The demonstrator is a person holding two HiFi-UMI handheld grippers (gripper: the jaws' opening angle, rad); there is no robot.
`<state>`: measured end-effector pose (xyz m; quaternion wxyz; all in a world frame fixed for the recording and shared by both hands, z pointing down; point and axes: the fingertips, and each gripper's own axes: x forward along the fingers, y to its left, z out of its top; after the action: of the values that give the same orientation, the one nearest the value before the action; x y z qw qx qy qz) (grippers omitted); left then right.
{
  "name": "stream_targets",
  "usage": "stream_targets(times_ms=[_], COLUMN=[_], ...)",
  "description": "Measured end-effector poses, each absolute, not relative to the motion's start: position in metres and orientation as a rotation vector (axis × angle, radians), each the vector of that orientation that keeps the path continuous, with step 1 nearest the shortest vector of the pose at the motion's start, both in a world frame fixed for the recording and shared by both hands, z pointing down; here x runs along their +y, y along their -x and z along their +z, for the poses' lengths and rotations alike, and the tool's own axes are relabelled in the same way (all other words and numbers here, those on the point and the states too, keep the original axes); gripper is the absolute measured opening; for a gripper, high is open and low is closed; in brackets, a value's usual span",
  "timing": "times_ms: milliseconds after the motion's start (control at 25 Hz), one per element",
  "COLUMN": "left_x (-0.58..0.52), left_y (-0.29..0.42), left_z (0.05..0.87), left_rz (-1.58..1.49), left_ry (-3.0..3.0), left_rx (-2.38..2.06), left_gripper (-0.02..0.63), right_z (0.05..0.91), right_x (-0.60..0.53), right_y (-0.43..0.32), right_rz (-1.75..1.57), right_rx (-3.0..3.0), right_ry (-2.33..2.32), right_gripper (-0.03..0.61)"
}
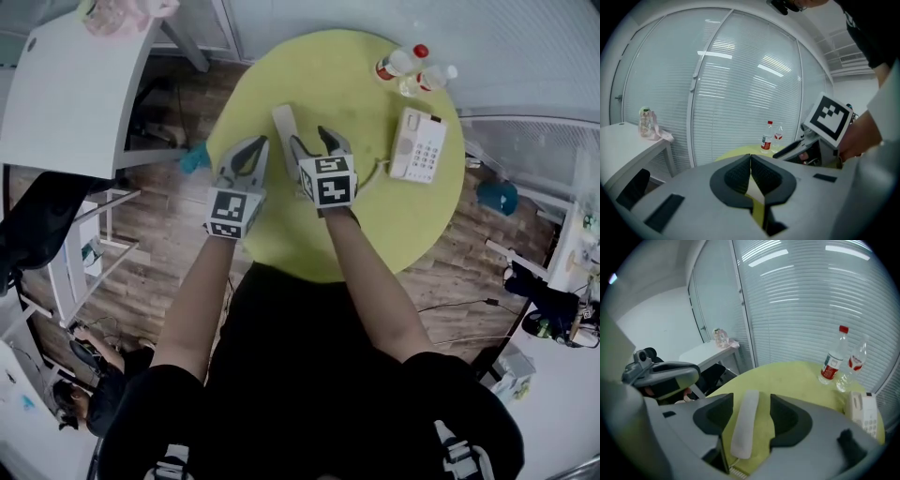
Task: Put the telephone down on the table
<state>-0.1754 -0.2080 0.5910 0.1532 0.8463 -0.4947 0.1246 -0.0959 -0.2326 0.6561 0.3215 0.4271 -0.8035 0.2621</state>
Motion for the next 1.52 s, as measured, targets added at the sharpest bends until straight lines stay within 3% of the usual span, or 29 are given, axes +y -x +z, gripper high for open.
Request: stream_targets(times_ms=[560,720,1040,1520], left_x=[-0.145,-0.118,-0.083,-0.047], left_y=[0.072,0.031,-0.041,-0.116], left_z=[0.483,0.456,0.393,0.367], left_rz=[0.3,0.275,0.192,0.152], left_ry=[-2.608,-2.641,-2.74,-2.816], left_rx=[-1.287,-1.268,-1.21,-1.116], left_gripper=[0.012,0.012,0.012,0.012], right_z=[0.524,0.494,0.421,0.374], right_x=[-0.158,-0.125,-0.082,-0.05], right_y=[-0.023,-0.067,-0.12,-0.163], right_rz=[0.527,0.48,0.317,0.214], right_rx=[-2.411,-2.476,-2.677,-2.818], right_ry=[-1.111,-1.137,-1.162,-1.146], right_gripper=[0.238,0.201,0.041,0.018])
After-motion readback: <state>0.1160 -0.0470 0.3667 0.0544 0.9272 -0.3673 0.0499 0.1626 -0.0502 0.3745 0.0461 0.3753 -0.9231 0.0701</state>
